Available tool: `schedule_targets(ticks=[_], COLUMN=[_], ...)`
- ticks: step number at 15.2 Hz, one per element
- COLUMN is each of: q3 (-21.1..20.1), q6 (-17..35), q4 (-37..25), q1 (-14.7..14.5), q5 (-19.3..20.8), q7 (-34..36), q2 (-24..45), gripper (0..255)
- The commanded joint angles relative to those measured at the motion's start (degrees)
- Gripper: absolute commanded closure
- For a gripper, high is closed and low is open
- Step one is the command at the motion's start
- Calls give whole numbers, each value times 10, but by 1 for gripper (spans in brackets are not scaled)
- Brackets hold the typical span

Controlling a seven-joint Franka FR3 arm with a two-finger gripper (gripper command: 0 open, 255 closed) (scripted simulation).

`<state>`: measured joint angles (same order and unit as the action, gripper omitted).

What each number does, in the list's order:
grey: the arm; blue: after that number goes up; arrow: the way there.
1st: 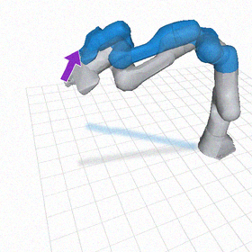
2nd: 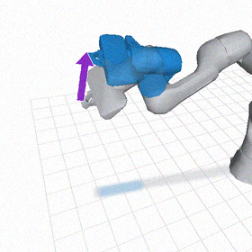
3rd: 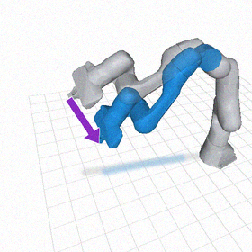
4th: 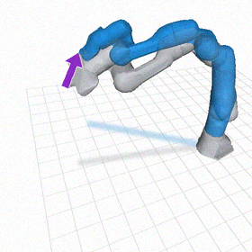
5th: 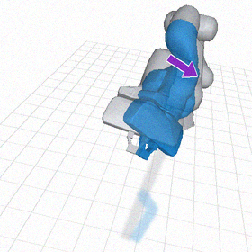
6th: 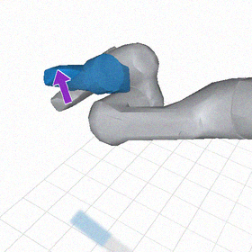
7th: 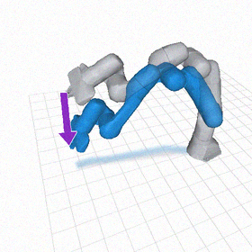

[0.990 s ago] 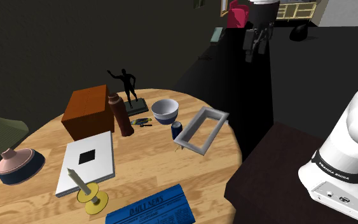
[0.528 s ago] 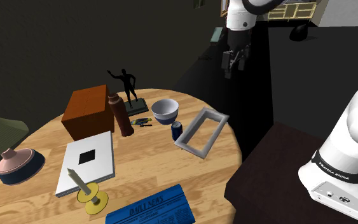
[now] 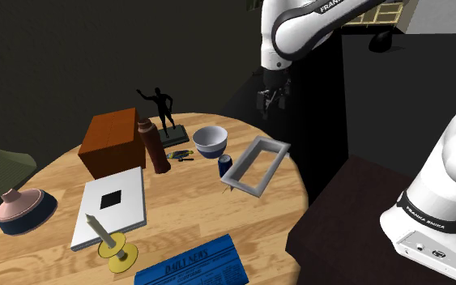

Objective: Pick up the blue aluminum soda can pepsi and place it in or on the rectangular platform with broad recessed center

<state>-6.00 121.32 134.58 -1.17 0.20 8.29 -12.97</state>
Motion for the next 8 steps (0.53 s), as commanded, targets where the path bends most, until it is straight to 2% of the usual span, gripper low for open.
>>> schedule_targets(ticks=[1,8], q3=[-5,-16], q6=[26,102], q4=[-17,-92], q1=[-1,-9], q5=[3,25], q7=[10,47], q2=[42,195], gripper=[0,0])
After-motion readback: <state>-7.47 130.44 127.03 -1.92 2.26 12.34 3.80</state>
